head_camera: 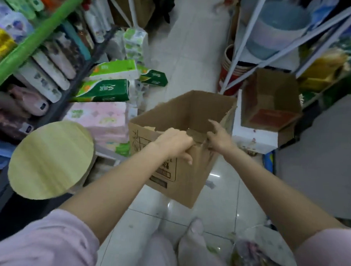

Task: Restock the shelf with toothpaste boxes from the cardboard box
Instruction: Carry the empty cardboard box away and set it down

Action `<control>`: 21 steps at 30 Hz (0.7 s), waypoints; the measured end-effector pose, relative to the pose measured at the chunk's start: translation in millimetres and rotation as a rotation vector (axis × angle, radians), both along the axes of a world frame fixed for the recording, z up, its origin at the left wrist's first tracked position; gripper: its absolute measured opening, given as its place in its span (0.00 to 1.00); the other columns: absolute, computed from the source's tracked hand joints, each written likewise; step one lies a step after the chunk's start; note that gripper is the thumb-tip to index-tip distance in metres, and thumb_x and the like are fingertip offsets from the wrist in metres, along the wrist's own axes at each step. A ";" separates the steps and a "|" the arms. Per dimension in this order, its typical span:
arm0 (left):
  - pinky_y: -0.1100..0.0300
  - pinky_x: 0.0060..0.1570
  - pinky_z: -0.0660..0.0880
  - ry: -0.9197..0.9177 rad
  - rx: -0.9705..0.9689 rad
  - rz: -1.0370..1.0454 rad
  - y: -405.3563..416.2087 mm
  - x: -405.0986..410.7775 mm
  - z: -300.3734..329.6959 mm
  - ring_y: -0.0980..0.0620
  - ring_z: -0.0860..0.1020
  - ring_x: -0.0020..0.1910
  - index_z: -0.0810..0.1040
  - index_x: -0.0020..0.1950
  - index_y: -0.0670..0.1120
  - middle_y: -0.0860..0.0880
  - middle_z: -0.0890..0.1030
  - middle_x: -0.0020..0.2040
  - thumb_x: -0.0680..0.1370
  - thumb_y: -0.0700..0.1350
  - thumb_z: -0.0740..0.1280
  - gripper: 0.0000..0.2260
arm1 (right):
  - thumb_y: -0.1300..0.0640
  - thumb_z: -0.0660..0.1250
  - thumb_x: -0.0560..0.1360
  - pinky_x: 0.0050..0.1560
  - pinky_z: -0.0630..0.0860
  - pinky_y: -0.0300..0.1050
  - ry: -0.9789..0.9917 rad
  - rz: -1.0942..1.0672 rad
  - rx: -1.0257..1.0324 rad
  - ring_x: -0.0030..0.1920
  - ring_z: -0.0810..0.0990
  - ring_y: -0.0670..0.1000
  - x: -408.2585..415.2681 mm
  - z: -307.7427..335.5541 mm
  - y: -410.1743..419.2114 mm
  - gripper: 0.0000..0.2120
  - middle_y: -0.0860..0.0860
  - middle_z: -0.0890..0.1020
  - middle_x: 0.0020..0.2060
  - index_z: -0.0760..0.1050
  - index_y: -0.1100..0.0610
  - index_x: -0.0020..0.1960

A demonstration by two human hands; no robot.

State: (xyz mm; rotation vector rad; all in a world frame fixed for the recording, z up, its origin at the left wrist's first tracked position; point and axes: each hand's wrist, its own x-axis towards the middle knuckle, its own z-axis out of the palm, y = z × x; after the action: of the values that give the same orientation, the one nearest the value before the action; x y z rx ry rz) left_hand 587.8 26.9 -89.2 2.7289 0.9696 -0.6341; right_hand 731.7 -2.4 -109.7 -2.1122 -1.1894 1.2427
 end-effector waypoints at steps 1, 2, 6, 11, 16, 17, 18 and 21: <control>0.55 0.40 0.69 -0.025 -0.017 -0.004 1.7 17.6 -8.2 0.44 0.80 0.50 0.78 0.51 0.44 0.45 0.81 0.49 0.72 0.63 0.66 0.23 | 0.64 0.56 0.78 0.50 0.79 0.51 -0.020 0.076 -0.016 0.48 0.79 0.55 7.3 -1.4 -7.3 0.21 0.54 0.78 0.52 0.64 0.55 0.70; 0.55 0.40 0.70 -0.052 -0.037 -0.001 3.2 33.7 -15.8 0.45 0.80 0.49 0.78 0.51 0.43 0.45 0.81 0.49 0.72 0.62 0.67 0.22 | 0.64 0.57 0.77 0.48 0.80 0.50 -0.060 0.143 -0.063 0.48 0.79 0.55 14.2 -2.9 -13.5 0.20 0.54 0.77 0.53 0.66 0.55 0.68; 0.55 0.42 0.71 -0.132 -0.123 -0.011 4.0 88.1 -55.3 0.45 0.80 0.49 0.77 0.53 0.44 0.45 0.81 0.49 0.76 0.54 0.67 0.14 | 0.56 0.68 0.74 0.41 0.80 0.46 -0.224 0.224 -0.288 0.50 0.79 0.55 44.6 -23.0 -30.4 0.20 0.54 0.77 0.53 0.66 0.54 0.63; 0.56 0.43 0.72 -0.071 -0.284 -0.097 4.0 115.7 -112.2 0.46 0.79 0.52 0.72 0.63 0.48 0.47 0.80 0.53 0.71 0.53 0.71 0.23 | 0.65 0.67 0.72 0.53 0.77 0.47 -0.469 0.261 -0.295 0.55 0.78 0.56 71.5 -88.3 -36.8 0.16 0.56 0.79 0.54 0.73 0.58 0.59; 0.53 0.47 0.74 0.032 -0.303 -0.322 -18.8 137.6 -156.4 0.45 0.77 0.54 0.65 0.69 0.48 0.47 0.78 0.56 0.71 0.49 0.72 0.29 | 0.69 0.62 0.72 0.46 0.74 0.48 -0.579 0.034 -0.299 0.52 0.79 0.59 100.7 -149.7 -96.0 0.14 0.59 0.79 0.51 0.75 0.59 0.55; 0.53 0.46 0.75 0.032 -0.311 -0.351 -27.3 143.1 -164.5 0.46 0.78 0.53 0.68 0.66 0.47 0.47 0.78 0.54 0.72 0.48 0.71 0.24 | 0.70 0.60 0.73 0.45 0.74 0.49 -0.576 -0.038 -0.288 0.51 0.79 0.60 105.4 -158.1 -114.0 0.14 0.59 0.79 0.50 0.75 0.58 0.54; 0.53 0.45 0.75 0.026 -0.325 -0.377 -37.0 149.1 -172.1 0.46 0.78 0.52 0.71 0.62 0.47 0.47 0.78 0.51 0.74 0.45 0.69 0.18 | 0.70 0.58 0.73 0.43 0.72 0.48 -0.564 -0.112 -0.285 0.50 0.78 0.60 109.6 -166.0 -132.8 0.15 0.59 0.78 0.49 0.74 0.58 0.55; 0.54 0.42 0.72 -0.034 -0.336 -0.455 -67.7 171.9 -193.7 0.45 0.78 0.51 0.75 0.57 0.46 0.46 0.79 0.50 0.77 0.40 0.61 0.10 | 0.69 0.56 0.74 0.42 0.71 0.46 -0.539 -0.310 -0.248 0.49 0.79 0.60 122.4 -190.3 -183.5 0.15 0.59 0.78 0.47 0.71 0.56 0.56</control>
State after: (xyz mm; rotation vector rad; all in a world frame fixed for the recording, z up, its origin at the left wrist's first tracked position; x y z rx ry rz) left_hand 759.7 -40.8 -282.9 2.6425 0.1973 -0.7379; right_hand 854.1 -185.8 -300.0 -2.8017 -0.8740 0.7308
